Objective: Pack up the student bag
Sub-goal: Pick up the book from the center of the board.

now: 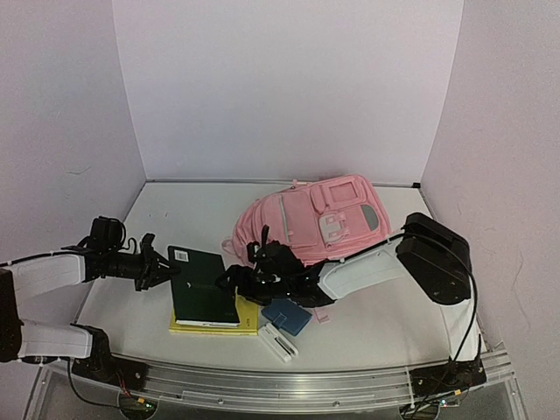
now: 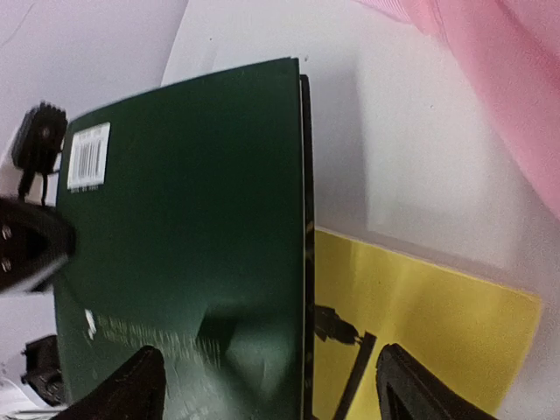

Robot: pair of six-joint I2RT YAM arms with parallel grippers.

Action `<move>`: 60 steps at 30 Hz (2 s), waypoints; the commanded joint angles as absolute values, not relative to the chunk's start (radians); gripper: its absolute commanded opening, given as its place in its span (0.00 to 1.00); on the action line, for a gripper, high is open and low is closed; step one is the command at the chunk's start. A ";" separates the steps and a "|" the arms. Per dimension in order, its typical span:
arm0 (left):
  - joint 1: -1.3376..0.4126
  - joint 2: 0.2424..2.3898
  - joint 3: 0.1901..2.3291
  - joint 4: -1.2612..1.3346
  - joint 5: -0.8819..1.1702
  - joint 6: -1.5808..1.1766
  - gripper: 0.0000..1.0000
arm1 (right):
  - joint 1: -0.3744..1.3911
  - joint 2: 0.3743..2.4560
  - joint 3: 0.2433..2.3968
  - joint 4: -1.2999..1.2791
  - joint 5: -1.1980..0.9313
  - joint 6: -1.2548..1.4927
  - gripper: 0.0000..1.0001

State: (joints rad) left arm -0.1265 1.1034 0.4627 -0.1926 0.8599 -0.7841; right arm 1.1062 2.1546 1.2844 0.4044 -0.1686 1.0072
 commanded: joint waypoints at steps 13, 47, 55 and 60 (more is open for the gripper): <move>-0.129 1.165 0.784 -0.411 0.852 -0.986 0.00 | 1.318 1.809 1.270 0.177 0.366 0.089 0.96; -0.142 1.222 0.935 -0.489 0.920 -0.818 0.50 | 1.385 1.991 1.588 0.120 0.730 -0.142 0.00; -0.144 1.185 1.026 -0.408 0.863 -0.636 0.86 | 1.208 1.750 1.501 -0.019 0.390 0.125 0.00; -0.157 1.166 0.996 -0.272 0.977 -0.578 0.86 | 1.016 1.618 1.479 -0.027 -0.027 0.251 0.00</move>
